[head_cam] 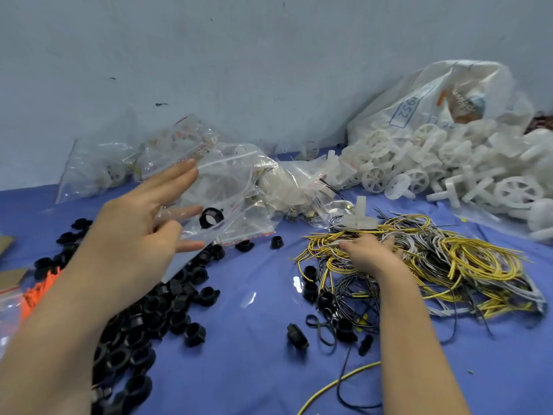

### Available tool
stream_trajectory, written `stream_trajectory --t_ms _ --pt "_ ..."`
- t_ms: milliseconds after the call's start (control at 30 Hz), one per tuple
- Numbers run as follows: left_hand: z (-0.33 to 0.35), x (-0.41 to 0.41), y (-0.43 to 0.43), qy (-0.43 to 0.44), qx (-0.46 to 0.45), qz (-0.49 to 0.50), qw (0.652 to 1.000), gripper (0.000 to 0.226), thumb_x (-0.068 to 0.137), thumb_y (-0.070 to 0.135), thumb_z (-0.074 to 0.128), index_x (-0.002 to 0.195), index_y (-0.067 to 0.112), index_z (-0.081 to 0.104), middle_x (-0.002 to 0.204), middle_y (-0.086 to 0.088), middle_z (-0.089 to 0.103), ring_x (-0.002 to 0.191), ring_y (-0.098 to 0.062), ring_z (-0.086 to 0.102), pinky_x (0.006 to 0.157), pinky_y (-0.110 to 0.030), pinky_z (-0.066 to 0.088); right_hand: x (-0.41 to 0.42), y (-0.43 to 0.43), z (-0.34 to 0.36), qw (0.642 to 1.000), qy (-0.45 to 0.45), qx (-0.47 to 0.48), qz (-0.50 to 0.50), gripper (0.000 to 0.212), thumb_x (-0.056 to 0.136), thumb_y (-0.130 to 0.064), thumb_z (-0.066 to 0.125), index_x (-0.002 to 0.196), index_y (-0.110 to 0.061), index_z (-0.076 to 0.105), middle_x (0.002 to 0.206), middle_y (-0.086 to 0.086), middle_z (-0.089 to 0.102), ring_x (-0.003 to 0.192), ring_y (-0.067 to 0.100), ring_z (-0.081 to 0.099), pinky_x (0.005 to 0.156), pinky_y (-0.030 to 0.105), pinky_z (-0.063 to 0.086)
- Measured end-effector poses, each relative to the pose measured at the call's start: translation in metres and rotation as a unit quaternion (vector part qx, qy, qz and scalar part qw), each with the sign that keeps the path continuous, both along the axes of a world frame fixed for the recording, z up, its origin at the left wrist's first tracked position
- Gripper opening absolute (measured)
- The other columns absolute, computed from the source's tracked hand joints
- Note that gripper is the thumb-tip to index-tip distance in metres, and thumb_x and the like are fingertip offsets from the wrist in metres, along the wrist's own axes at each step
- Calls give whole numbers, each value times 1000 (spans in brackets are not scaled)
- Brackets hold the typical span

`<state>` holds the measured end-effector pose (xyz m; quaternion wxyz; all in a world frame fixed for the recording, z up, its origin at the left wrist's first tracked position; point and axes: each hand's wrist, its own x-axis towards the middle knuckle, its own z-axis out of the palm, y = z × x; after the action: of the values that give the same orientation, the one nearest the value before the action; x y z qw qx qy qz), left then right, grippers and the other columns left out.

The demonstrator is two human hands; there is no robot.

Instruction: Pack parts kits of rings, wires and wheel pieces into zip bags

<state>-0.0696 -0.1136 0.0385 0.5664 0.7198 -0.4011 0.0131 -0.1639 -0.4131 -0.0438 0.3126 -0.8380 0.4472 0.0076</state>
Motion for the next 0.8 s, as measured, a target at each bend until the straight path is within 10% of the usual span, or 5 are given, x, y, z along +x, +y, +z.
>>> stream_trajectory --t_ms 200,400,600,800 --pt "0 -3 -2 -19 -4 -7 1000 78 90 -22 34 120 47 55 138 37 44 110 -2 63 72 -28 60 2 -9 0 998 28 -26 49 52 100 -44 33 143 -17 39 159 6 14 146 31 -4 115 56 -1" --pt "3 -7 -5 -2 -6 -5 1000 74 91 -20 34 120 45 54 136 37 45 109 1 63 71 -24 59 -20 1 44 916 -391 10 -89 23 92 -12 58 112 -5 67 113 16 66 99 26 60 86 38 46" --pt "-3 -13 -18 -4 63 -2 998 72 92 -20 33 138 35 43 137 41 35 110 13 54 73 -12 55 -32 11 74 761 -621 147 -119 27 88 10 53 86 -14 66 83 6 64 50 7 64 58 18 55" --pt "-4 -15 -22 11 87 -20 996 75 90 -21 30 140 33 44 138 40 34 112 11 51 70 -10 53 -34 20 80 777 -598 186 -68 22 87 8 56 82 -11 65 77 5 65 59 10 67 61 27 59"
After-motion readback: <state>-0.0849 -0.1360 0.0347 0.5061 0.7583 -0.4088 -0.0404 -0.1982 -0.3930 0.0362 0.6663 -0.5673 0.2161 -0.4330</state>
